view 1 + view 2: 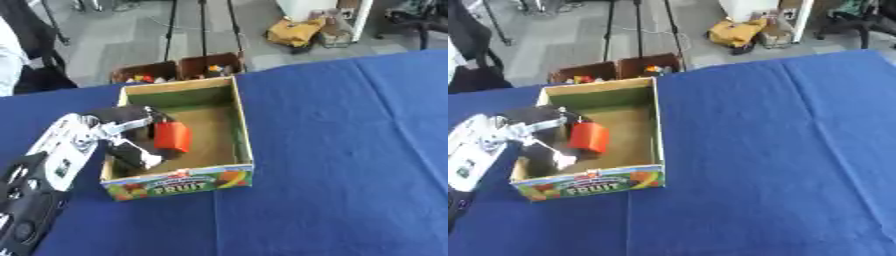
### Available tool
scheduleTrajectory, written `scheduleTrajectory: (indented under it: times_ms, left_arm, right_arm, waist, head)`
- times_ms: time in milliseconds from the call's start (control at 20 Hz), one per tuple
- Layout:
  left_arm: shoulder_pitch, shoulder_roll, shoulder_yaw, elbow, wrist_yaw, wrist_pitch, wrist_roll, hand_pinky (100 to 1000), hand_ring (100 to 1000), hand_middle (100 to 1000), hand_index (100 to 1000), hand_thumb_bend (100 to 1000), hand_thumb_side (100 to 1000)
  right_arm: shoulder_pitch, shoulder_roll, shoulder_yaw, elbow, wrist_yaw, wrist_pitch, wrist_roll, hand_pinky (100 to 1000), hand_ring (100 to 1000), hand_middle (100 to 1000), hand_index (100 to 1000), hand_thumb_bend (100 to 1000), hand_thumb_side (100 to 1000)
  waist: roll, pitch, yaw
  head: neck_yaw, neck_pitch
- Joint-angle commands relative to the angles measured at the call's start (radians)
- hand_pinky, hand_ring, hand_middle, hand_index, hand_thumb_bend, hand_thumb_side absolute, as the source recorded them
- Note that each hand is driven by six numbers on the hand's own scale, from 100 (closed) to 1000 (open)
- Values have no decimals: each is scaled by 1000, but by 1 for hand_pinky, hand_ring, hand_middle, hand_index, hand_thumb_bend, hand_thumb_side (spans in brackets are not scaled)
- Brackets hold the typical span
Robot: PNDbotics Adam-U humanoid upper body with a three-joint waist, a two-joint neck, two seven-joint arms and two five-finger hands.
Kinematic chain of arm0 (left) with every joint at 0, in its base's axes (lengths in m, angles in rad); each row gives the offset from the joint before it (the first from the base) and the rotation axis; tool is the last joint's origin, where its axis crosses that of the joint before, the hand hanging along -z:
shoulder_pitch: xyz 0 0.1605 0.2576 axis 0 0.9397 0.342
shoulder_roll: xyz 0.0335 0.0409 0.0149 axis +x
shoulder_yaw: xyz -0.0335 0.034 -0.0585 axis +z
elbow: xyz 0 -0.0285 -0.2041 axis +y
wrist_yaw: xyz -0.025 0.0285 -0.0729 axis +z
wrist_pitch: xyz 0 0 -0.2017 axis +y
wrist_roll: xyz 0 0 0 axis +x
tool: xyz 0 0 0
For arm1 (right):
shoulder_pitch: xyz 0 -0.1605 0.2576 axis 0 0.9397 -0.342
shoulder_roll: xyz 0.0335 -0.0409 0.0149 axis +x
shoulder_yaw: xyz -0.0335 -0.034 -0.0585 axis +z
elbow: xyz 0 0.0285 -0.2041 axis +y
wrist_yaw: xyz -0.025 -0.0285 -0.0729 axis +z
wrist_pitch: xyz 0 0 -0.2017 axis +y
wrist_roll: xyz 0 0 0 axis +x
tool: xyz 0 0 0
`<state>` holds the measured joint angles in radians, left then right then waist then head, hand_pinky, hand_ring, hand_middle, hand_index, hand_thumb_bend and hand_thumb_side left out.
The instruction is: Pick up objects on the table and place them in the box.
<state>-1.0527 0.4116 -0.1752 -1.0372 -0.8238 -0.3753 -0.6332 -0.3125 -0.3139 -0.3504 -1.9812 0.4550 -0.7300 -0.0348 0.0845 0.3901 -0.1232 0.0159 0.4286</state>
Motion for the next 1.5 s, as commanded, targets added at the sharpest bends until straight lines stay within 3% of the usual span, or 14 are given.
scheduleTrajectory:
  times_ms: [50,100,300,400,700,850,950,1000,1150,1250,1300,1350,1400,1500]
  left_arm:
    - [-21,14,5,-20,-10,-37,-16,611,866,984,1000,100,628]
    - [-21,15,7,-25,-12,-46,-11,611,866,984,1000,100,628]
    - [-22,22,17,-48,-22,-55,60,689,917,1000,1000,100,836]
    - [-22,28,15,-65,-36,-57,102,694,917,1000,1000,100,878]
    - [-11,53,11,-160,-59,-53,182,693,912,997,1000,100,851]
    - [4,76,19,-251,-14,-49,174,694,908,990,1000,100,927]
    - [8,88,24,-299,0,-38,155,699,911,988,1000,100,854]
    - [8,89,23,-306,1,-33,141,698,911,989,1000,100,770]
    - [0,81,24,-277,8,-26,107,678,899,970,1000,100,661]
    - [-5,75,27,-246,12,-23,113,664,890,947,1000,100,637]
    - [-6,71,26,-226,13,-25,116,666,892,943,1000,100,682]
    - [-7,67,24,-203,14,-34,115,697,917,968,1000,100,845]
    - [-9,64,21,-180,11,-50,108,733,939,986,1000,100,915]
    - [-10,61,21,-145,-4,-81,92,794,974,1000,1000,100,985]
  right_arm:
    - [-6,-18,-3,-19,-5,0,3,685,765,453,685,390,1000]
    - [-5,-17,-3,-19,-5,1,4,685,765,453,685,390,1000]
    - [-3,-15,-5,-19,-5,3,5,685,766,452,685,391,1000]
    - [-2,-14,-5,-19,-4,3,6,685,766,452,685,391,1000]
    - [1,-13,-8,-19,-5,6,1,684,764,453,684,391,1000]
    - [4,-13,-12,-19,-3,9,-4,683,763,454,684,391,1000]
    - [4,-14,-12,-19,-3,11,-7,682,762,454,683,392,1000]
    - [2,-13,-10,-19,-3,11,-8,682,762,455,683,392,1000]
    - [-4,-12,-6,-19,-8,9,-12,680,760,456,682,392,1000]
    - [-7,-13,-6,-19,-10,9,-17,680,760,456,681,392,1000]
    - [-8,-13,-6,-19,-10,9,-20,680,760,456,681,392,1000]
    - [-8,-13,-6,-19,-10,10,-21,681,760,455,681,392,1000]
    - [-9,-14,-6,-19,-9,10,-22,681,761,455,681,392,1000]
    - [-8,-14,-6,-19,-7,10,-22,682,762,454,681,393,1000]
  waist:
    - [11,-2,1]
    - [11,-3,2]
    - [10,-3,1]
    - [9,-4,3]
    - [2,-10,15]
    - [-2,-14,25]
    - [-4,-17,29]
    - [-4,-18,27]
    - [-7,-18,18]
    - [-8,-15,12]
    - [-7,-14,9]
    - [-6,-13,7]
    - [-5,-12,4]
    - [-2,-9,1]
  head:
    - [1,-11]
    - [1,-11]
    - [0,-10]
    - [-1,-9]
    - [-8,-4]
    - [-16,2]
    - [-18,4]
    - [-17,3]
    - [-13,-7]
    - [-14,-13]
    - [-15,-15]
    - [-16,-16]
    - [-17,-17]
    - [-19,-18]
